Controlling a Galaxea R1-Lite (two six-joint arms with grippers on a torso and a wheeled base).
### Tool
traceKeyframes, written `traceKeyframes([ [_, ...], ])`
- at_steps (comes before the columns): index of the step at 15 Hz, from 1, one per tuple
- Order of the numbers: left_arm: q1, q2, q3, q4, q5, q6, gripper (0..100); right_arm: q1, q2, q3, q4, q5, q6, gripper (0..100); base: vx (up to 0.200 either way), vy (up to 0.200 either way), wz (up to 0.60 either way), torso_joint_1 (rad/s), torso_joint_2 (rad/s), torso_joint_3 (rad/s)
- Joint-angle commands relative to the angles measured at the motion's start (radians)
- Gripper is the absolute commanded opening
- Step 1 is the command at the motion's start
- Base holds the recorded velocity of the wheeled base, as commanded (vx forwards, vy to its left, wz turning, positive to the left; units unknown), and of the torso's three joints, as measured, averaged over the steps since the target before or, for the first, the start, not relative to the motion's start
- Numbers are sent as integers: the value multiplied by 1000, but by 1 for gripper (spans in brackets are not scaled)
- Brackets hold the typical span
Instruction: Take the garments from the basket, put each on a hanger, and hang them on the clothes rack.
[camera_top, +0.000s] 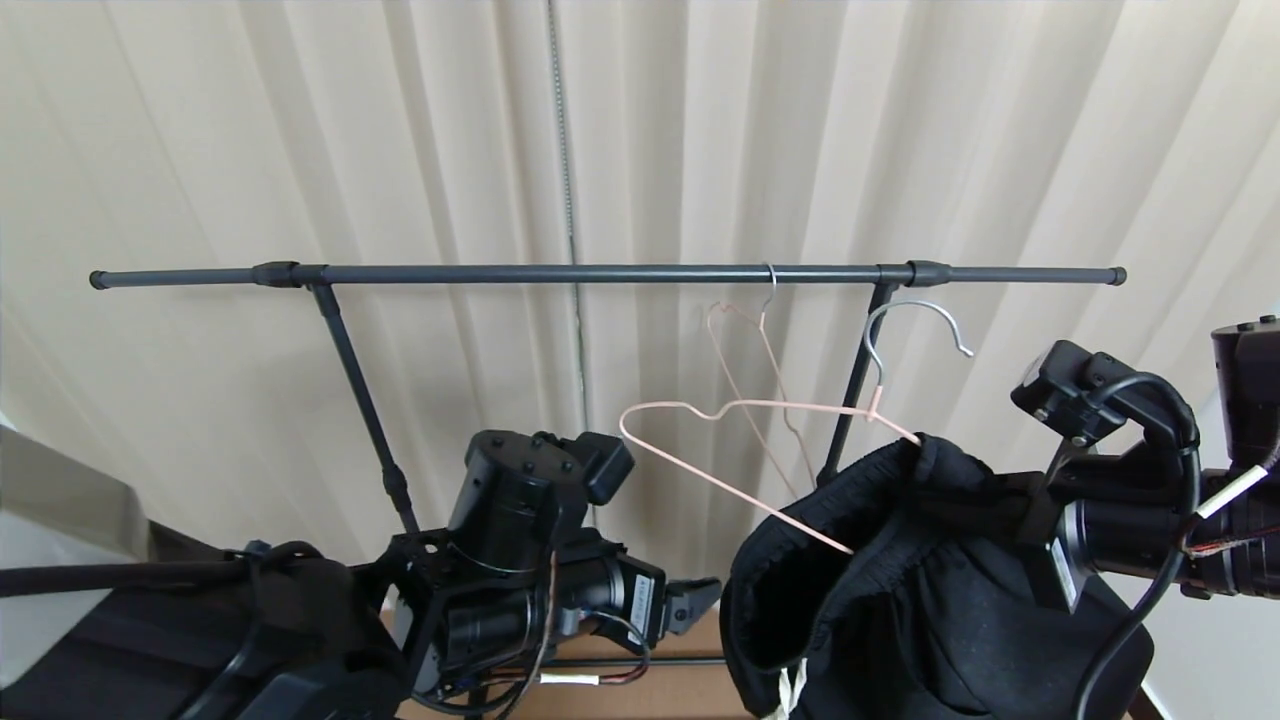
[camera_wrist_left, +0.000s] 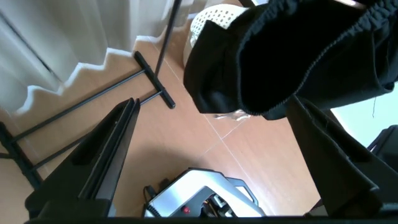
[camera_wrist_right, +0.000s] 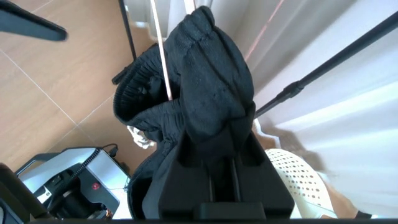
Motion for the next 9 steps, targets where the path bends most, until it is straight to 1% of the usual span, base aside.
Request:
traceKeyframes([
  [1,-24,77,-45,-1,3,-2,100,3,6,-2,-2,1,-1,0,0,0,0,0,0,0],
  [2,-39,98,-68,-1,26,-2,100,4,3,-2,-2,1,1,0,0,0,0,0,0,0],
  [3,-45,118,-86,-1,32,-2,100,8,0,-2,-2,2,12,0,0,0,0,0,0,0],
  [6,-59,130,-101,-1,45,-2,100,57,-6,-6,-19,-1,91,0,0,0,0,0,0,0],
  [7,-62,141,-106,-1,49,-2,100,69,-14,0,-39,1,96,0,0,0,0,0,0,0],
  [9,-65,147,-111,-1,66,-2,100,86,-38,6,-40,1,96,0,0,0,0,0,0,0],
])
